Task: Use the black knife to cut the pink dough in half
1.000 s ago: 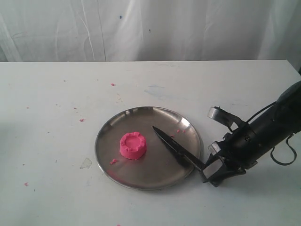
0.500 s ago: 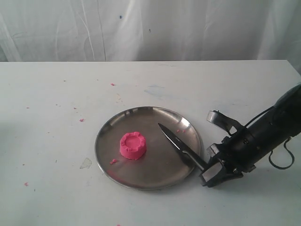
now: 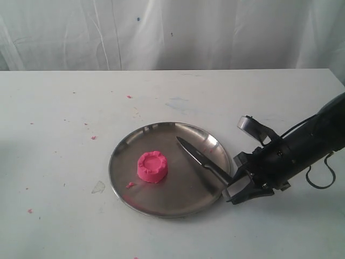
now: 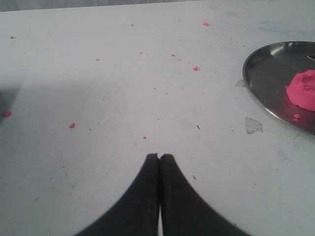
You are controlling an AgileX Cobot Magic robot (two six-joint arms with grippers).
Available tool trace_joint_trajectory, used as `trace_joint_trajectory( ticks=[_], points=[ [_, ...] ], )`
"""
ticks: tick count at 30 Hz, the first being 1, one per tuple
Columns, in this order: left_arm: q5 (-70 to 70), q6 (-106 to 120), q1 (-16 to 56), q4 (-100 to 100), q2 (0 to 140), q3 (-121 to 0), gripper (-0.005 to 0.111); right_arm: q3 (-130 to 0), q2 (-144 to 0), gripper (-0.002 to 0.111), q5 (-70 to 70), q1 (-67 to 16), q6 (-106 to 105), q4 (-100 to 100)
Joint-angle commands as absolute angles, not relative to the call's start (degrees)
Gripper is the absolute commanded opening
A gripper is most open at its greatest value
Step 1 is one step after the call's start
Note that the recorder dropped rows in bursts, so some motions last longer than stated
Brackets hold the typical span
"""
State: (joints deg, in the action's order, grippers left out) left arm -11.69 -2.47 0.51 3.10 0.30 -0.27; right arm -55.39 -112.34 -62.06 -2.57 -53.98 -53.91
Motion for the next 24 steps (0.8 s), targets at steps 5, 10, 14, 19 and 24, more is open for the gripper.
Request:
trace_joint_trajectory(
  ticks=[5, 10, 14, 19, 24],
  points=[
    [-11.59, -2.58, 0.84, 3.11, 0.0, 0.0, 0.0, -55.24, -114.96, 0.003, -64.28, -2.98, -54.17, -54.23],
    [-11.59, -2.58, 0.84, 3.11, 0.0, 0.0, 0.0, -55.24, -117.13, 0.023, -64.47, -3.11, -54.17, -54.11],
    [-11.59, -2.58, 0.84, 3.11, 0.0, 0.0, 0.0, -55.24, -117.21, 0.032, -64.04, -3.11, -53.96, -54.11],
    [-11.59, -2.58, 0.84, 3.11, 0.0, 0.0, 0.0, -56.39, -117.21, 0.032, -64.28, -2.42, -53.82, -53.72],
    [-11.59, -2.58, 0.84, 3.11, 0.0, 0.0, 0.0, -58.2, -117.21, 0.032, -65.25, -0.49, -52.12, -52.62]
  ],
)
